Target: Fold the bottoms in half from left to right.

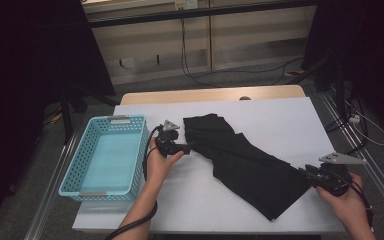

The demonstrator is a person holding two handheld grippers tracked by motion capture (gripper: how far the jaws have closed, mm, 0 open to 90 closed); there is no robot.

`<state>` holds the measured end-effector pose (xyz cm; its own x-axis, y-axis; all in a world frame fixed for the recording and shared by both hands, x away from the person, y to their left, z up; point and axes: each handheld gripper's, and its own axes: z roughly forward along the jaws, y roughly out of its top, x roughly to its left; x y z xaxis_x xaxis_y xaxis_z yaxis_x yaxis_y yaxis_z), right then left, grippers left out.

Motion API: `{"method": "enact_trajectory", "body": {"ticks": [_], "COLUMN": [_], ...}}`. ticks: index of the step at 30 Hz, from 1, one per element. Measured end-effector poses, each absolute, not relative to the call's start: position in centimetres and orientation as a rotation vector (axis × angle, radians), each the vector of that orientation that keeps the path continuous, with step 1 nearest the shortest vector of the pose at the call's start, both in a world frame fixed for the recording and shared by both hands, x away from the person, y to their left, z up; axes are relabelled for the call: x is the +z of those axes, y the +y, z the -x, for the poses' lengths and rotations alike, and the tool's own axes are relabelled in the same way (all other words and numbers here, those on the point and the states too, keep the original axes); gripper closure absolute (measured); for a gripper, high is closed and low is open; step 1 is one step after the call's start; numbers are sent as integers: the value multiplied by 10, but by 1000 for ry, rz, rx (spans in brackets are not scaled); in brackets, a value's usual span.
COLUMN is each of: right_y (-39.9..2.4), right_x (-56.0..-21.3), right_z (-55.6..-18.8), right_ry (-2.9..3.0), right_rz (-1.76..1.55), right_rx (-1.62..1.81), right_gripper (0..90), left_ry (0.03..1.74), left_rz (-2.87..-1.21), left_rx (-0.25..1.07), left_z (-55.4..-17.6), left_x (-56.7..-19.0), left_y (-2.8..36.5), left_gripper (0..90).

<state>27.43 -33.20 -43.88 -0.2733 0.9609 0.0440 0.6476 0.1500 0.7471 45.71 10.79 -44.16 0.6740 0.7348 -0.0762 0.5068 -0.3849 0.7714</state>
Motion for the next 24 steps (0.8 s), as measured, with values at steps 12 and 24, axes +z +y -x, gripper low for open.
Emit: {"method": "enact_trajectory", "body": {"ticks": [12,24], "right_y": [-264,-268], "right_x": [-450,-445], "right_z": [-288,-287], "right_ry": [2177,2158], "right_rz": [-1336,-1355], "right_rx": [885,964], "right_gripper": [515,545], "left_ry": [940,938], "left_rz": [-2080,-2087], "left_rx": [343,333], "left_z": [-456,-454], "left_x": [-442,-442], "left_y": [106,105], "left_gripper": [204,196]}}
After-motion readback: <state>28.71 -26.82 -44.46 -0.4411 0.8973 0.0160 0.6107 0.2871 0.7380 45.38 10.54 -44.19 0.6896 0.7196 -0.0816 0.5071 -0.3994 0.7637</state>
